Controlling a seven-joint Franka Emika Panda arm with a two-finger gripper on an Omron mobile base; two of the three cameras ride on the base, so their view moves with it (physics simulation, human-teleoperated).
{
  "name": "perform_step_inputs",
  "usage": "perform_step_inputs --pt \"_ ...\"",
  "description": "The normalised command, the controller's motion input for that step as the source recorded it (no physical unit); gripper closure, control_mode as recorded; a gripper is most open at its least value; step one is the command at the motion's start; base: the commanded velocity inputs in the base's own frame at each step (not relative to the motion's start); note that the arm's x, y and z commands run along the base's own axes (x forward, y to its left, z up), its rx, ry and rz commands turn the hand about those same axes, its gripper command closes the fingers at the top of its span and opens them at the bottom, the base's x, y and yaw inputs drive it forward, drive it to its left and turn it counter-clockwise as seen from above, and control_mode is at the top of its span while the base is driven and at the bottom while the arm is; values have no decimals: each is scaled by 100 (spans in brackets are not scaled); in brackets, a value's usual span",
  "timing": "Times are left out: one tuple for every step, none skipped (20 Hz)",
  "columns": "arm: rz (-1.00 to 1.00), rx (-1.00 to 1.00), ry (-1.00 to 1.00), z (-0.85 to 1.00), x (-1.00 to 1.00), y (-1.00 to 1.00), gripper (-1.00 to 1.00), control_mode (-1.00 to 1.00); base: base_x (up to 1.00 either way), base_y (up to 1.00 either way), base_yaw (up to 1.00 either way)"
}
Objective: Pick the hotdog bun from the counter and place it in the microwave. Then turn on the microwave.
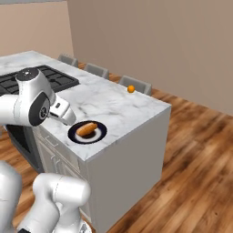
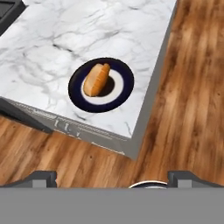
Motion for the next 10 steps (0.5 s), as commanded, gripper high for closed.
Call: perform_step_inputs --pt "-7 0 12 -28 50 0 -100 -100 0 0 0" --pt "-6 0 13 -28 51 0 -100 -100 0 0 0" --pt "-3 0 13 -26 50 0 -100 -100 0 0 0" --pt "-2 0 15 -26 51 0 -100 -100 0 0 0" --pt "-2 0 19 -26 52 0 -100 -100 0 0 0" --pt "-1 0 21 -27 52 0 -100 -100 0 0 0" --pt "0 0 21 -28 52 0 -100 -100 0 0 0" --pt "0 0 20 -28 53 0 -100 -100 0 0 0" --pt "0 0 17 -28 53 0 -100 -100 0 0 0" --pt "0 0 13 -27 53 2 -100 -100 0 0 0"
